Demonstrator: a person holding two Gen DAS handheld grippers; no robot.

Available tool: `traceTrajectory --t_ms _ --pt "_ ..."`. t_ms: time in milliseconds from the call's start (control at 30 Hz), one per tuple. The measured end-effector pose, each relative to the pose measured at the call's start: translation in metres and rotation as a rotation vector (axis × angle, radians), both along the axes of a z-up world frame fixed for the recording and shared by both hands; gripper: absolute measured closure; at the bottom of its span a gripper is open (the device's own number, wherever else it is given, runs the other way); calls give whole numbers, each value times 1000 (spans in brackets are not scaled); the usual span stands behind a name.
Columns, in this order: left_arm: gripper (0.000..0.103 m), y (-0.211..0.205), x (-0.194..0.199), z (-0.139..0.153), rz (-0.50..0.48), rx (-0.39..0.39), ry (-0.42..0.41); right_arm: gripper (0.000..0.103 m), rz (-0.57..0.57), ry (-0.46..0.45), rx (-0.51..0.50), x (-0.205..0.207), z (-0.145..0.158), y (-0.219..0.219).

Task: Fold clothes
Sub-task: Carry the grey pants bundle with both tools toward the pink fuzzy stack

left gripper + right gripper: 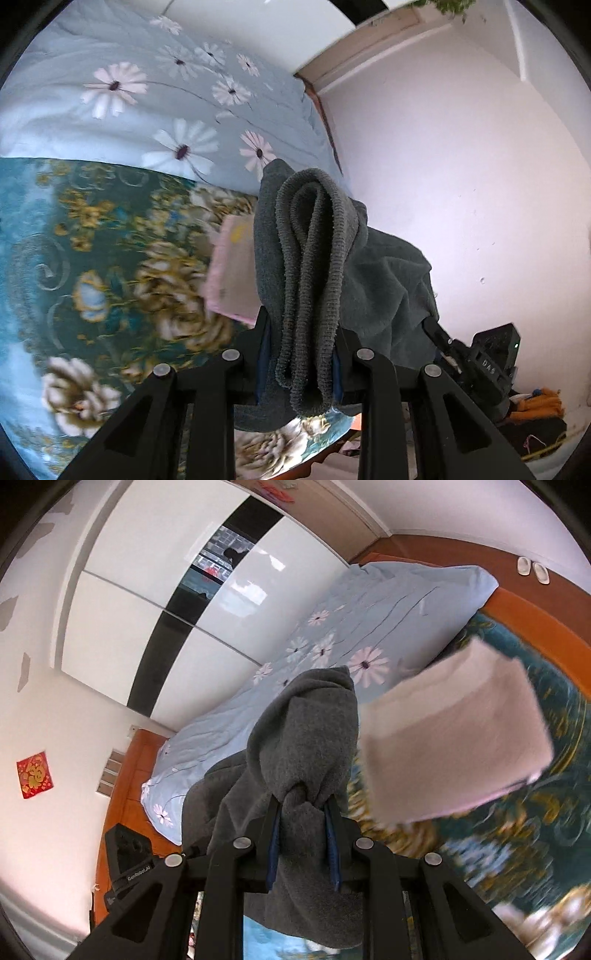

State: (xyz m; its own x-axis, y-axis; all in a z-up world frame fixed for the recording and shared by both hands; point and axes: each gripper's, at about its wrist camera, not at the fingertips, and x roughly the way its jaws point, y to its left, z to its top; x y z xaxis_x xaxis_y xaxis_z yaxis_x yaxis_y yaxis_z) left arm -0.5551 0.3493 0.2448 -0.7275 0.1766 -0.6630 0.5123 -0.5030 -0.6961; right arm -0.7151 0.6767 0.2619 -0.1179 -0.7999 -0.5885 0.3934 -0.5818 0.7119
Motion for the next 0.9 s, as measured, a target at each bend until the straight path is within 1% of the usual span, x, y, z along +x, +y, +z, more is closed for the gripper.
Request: traceTrajectory --t_ms 133,267,400,500,600,733,800,867,900 --pt "76 16 -66 -10 -17 -20 -51 80 20 -41 35 -66 -21 22" --pt "76 20 -116 -28 -42 -28 -114 80 26 -85 51 -117 -49 34" --pt "76 16 -155 -46 -52 -35 -166 80 32 -115 70 -154 -75 30" --pt "76 8 -178 -58 -55 -40 -190 80 32 -128 76 -170 -93 24" --pt "76 1 -194 -78 -61 -44 -226 80 17 -150 101 -184 -117 21" --pt "76 -8 -199 -116 -54 -11 -303 80 -16 -206 174 -191 -159 23" --pt "75 -13 -196 -130 -40 13 -310 80 -42 -245 201 -192 -181 29" --pt "75 -17 -193 -144 -27 37 -316 80 -68 -297 188 -193 -199 36" --pt "75 -18 -193 -150 -26 41 -321 80 -73 -307 187 -193 -204 37"
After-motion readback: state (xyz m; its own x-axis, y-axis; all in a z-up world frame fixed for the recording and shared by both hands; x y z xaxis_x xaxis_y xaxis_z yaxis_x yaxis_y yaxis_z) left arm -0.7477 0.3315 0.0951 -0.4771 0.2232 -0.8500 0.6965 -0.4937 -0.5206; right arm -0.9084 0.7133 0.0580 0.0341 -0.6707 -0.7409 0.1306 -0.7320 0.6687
